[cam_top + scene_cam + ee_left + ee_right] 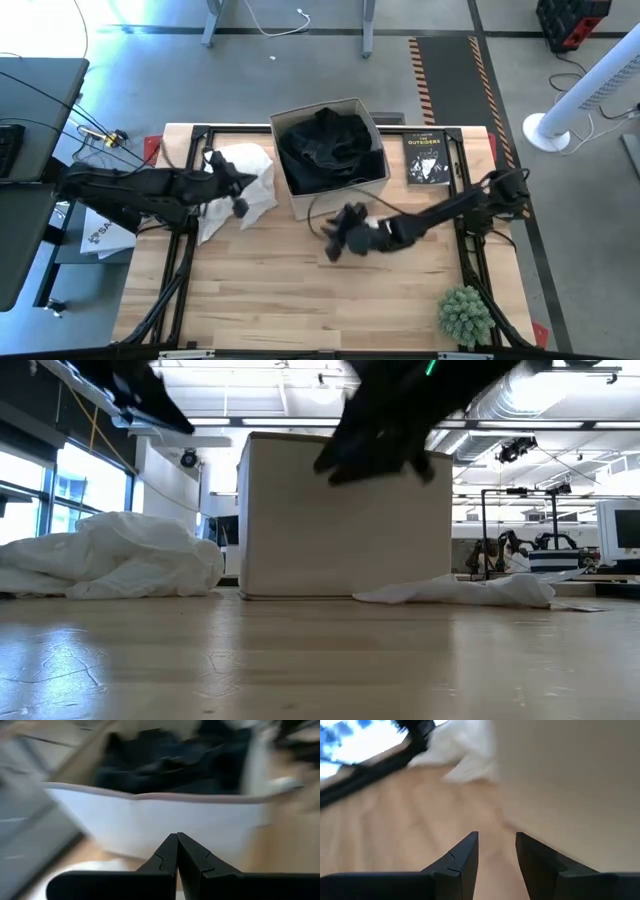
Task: Sort clothes
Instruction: Move the laundry bin to the top
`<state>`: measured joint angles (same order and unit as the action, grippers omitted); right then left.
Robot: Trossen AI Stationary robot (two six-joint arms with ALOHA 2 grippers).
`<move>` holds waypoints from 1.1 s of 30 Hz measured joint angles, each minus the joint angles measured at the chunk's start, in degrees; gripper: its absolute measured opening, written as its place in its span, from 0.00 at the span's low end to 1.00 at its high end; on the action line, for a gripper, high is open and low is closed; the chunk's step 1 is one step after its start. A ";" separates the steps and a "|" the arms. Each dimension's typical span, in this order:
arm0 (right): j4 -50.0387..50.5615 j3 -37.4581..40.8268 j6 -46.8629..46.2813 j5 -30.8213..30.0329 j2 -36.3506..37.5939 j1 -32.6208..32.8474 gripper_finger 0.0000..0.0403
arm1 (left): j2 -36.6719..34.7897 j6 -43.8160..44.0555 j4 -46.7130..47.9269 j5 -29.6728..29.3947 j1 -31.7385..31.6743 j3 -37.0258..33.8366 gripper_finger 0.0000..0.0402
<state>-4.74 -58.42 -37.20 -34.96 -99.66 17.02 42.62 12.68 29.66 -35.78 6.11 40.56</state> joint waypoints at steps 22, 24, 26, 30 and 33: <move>-21.29 1.38 9.19 25.15 -3.39 -16.95 0.32 | 2.05 6.25 -2.29 6.73 6.82 -1.51 0.00; -17.51 1.38 10.20 23.10 0.37 -15.22 0.32 | 2.82 7.15 -2.13 5.56 6.82 -1.51 0.00; -14.64 1.30 11.12 18.85 4.69 -13.53 0.32 | 4.00 10.49 -1.03 2.17 6.44 -1.51 0.00; -3.72 0.89 8.87 5.76 13.85 -13.59 0.32 | 6.35 17.31 5.81 -5.95 3.46 -1.51 0.00; 11.52 -2.43 7.08 -0.77 19.70 -18.01 0.31 | 8.08 18.49 8.62 -7.22 -1.28 -1.51 0.00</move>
<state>6.78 -60.85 -30.12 -35.73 -79.96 -0.99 50.71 31.17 38.28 -43.00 4.83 39.05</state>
